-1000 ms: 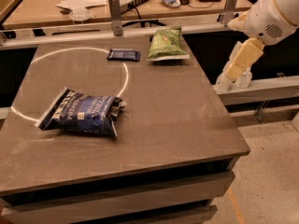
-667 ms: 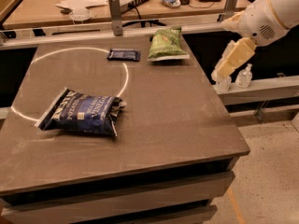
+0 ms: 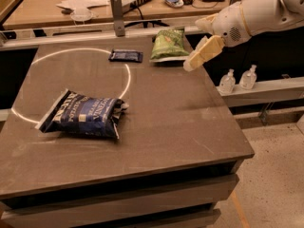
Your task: Move rxbar blueberry near blue chip bag
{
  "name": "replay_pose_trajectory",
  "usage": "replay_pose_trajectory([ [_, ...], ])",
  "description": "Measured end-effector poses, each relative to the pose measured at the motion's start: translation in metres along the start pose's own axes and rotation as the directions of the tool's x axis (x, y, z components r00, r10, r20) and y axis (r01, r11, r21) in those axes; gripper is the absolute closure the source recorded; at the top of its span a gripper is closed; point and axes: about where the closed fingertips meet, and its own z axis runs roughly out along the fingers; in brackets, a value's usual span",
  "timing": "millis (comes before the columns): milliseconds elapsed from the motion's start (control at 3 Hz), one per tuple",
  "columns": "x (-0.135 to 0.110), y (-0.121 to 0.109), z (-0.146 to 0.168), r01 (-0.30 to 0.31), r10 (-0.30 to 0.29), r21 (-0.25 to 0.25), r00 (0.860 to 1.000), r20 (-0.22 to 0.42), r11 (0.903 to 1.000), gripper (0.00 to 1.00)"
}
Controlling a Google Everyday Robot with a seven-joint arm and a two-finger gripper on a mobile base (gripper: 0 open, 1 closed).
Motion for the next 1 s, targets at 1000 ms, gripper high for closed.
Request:
replay_pose_trajectory([
  [1000, -0.019, -0.055, 0.094, 0.002, -0.002, -0.043, 1.0, 0.006, 0.9991, 0.0],
])
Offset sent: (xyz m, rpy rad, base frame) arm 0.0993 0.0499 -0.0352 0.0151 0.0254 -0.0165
